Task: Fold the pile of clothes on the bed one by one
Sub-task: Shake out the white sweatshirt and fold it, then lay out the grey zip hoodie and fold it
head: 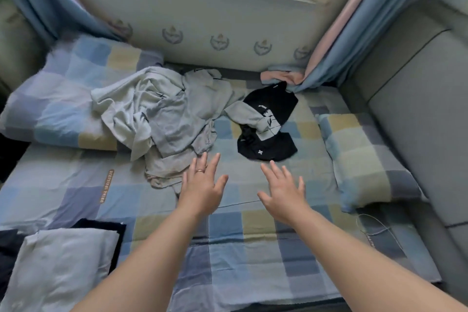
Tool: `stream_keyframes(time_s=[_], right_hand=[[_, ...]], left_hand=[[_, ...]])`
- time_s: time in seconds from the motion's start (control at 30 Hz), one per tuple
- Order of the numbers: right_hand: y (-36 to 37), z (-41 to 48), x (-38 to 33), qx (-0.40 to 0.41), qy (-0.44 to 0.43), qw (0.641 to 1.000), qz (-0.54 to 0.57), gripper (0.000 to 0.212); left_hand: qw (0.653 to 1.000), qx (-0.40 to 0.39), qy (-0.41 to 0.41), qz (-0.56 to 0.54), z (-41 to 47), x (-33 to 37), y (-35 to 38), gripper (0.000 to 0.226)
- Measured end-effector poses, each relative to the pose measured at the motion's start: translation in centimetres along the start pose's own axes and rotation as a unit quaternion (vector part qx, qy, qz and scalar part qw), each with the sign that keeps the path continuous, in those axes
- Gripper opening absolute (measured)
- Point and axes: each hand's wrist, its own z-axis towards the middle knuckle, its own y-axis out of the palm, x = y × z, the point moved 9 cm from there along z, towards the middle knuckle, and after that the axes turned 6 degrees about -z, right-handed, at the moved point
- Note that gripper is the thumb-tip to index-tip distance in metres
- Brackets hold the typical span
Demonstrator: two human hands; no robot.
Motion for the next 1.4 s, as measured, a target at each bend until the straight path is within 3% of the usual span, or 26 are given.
stream_keyframes(time_s=[0.13,0.3,0.6,0.77,0.93,1.1,1.27,1.4], right_hand=[[-0.4,0.9,8.5,0.008,0.01,1.0,0.017,0.071],[-0.6,3.2,15.2,-0.005,-0.029,1.0,0.01,0.071],[-3.1,8.6,12.1,-0.004,-0.126,0.992,-0.022,0.073],[-2.5,14.0,6.6,0.017,-0.164,0.986,-0.021,0.072],[3.2,24.8,-1.5,0.018,-0.169,0.985,-0.037,0.071],[14.4,34.9,-11.1,-0.073,-0.134,0.988,-0.02,0.071],[23.0,41.0,-19.6,-0.163,-0.173,0.971,-0.003,0.074],[26.5,48.0,-25.1,-0.169,-0.184,0.968,0.022,0.087]], left_hand=[[0.999,-0.008,0.026,0.026,2.5,6.5,4.6,0.061],[0.998,0.002,-0.006,0.058,4.4,11.1,8.4,0.062],[0.993,0.052,-0.069,0.076,6.4,9.6,4.7,0.06],[0.989,0.06,-0.112,0.073,10.7,1.7,2.7,0.061],[0.986,0.048,-0.152,0.056,18.9,-13.3,1.2,0.061],[0.978,-0.017,-0.192,0.074,28.4,-28.2,0.4,0.062],[0.974,0.009,-0.099,0.204,38.0,-34.4,-3.8,0.069],[0.954,-0.038,-0.012,0.296,46.0,-36.9,-4.4,0.075]])
